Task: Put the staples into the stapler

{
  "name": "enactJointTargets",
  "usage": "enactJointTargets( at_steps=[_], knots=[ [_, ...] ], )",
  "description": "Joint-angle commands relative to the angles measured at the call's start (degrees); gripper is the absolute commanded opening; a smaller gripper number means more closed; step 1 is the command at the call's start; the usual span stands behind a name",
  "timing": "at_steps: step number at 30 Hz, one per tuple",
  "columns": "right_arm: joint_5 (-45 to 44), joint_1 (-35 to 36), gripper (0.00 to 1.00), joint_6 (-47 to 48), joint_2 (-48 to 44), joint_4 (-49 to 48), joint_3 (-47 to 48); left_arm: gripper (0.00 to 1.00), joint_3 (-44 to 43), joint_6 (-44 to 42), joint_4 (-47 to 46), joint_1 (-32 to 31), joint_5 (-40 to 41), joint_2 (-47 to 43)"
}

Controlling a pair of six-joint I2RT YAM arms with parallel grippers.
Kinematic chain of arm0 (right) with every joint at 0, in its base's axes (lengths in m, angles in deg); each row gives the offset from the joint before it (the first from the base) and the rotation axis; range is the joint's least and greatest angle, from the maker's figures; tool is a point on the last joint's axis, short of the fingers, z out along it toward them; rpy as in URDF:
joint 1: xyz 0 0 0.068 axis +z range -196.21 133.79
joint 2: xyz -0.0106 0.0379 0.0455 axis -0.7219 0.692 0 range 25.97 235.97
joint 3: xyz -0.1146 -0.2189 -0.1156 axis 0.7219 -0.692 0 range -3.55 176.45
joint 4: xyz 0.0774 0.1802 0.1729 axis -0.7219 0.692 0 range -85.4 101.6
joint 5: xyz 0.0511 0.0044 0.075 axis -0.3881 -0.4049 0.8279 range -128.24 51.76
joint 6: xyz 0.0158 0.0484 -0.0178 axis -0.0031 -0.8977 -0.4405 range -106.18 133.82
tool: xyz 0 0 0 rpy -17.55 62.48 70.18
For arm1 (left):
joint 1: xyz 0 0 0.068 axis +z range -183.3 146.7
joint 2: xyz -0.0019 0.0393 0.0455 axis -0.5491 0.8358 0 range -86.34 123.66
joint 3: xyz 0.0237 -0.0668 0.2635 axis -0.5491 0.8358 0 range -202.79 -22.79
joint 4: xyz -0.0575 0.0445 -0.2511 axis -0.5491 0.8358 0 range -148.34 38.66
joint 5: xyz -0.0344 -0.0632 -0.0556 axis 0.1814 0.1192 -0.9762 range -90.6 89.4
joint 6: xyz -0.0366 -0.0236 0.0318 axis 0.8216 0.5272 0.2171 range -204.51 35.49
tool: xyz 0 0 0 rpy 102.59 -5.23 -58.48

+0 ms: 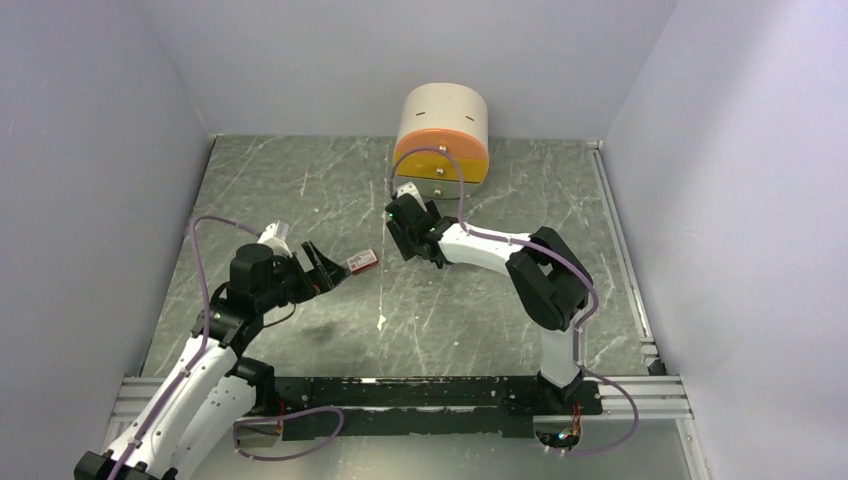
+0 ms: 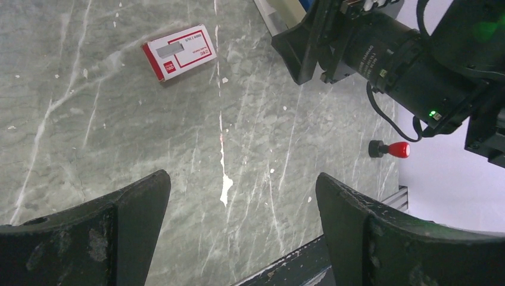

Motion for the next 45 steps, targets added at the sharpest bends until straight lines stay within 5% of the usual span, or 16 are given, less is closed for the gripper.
enactJointTargets(
  at_steps=[1, 12, 16, 23, 30, 36, 45],
  knots=[
    [1.9, -0.8, 0.68, 1.1, 1.7, 0.5, 1.1, 0.97, 0.6, -0.1, -2.1, 0.6, -1.5, -0.5],
    [4.6, -1.1, 0.25, 1.0, 0.8, -1.9, 0.0, 0.97, 1.8, 0.9, -2.7, 0.6, -2.6, -0.9],
    [7.0, -0.9, 0.21, -2.0, -2.7, -0.5, -3.3, 0.97, 4.7, 3.8, -6.3, 0.6, -7.3, 0.5],
    [10.0, 3.2, 0.2, -15.3, -11.4, 3.7, -13.7, 0.97, 8.4, 6.4, -12.7, -2.2, -9.0, 6.3],
    [1.9, 11.0, 0.25, -27.1, -12.4, 12.2, -16.8, 0.9, 10.4, 10.7, -20.2, -12.0, -2.1, 11.6],
    [1.2, 11.7, 0.49, -26.7, -13.8, 13.5, -15.3, 0.96, 9.0, 10.6, -22.3, -15.9, 1.2, 16.7],
    [4.0, 11.7, 0.51, -21.6, -16.4, 9.9, -16.3, 0.95, 8.8, 10.8, -25.0, -18.1, 2.3, 20.5]
  ],
)
